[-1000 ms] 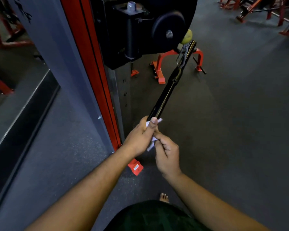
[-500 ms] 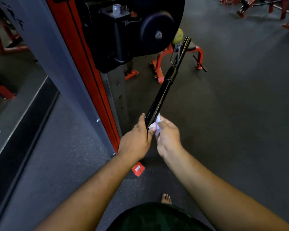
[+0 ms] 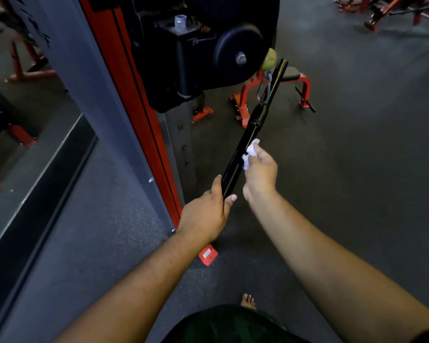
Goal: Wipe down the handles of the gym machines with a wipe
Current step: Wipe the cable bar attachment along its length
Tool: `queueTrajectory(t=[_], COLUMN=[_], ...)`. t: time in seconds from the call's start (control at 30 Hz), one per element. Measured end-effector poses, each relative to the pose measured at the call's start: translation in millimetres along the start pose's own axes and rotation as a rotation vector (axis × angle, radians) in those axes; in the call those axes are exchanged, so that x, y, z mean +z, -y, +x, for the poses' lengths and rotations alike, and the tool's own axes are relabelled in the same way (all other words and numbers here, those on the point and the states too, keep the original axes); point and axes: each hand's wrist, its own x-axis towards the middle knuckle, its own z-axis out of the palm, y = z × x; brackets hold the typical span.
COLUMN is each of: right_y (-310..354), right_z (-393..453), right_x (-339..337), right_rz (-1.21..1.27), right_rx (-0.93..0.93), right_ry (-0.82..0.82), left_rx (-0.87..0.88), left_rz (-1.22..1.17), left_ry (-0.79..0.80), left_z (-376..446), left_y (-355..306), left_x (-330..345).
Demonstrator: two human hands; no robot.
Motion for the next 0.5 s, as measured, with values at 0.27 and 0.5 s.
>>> queueTrajectory(t=[0.27, 0.5], right_y=[-34.5, 35.1], right_z=[-45.6, 41.2], right_x=[-71.6, -30.9], right_rz=[-0.544, -1.08], right_rx=[-0.374, -0.792], right_ry=[0.308, 0.338], left_rx=[-0.017, -0.036], left_rz=[-0.042, -0.004], left_ry=[-0.056, -0.111], left_z=[3.7, 1.5], left_y=[12.4, 6.5], left_x=[-2.3, -4.7])
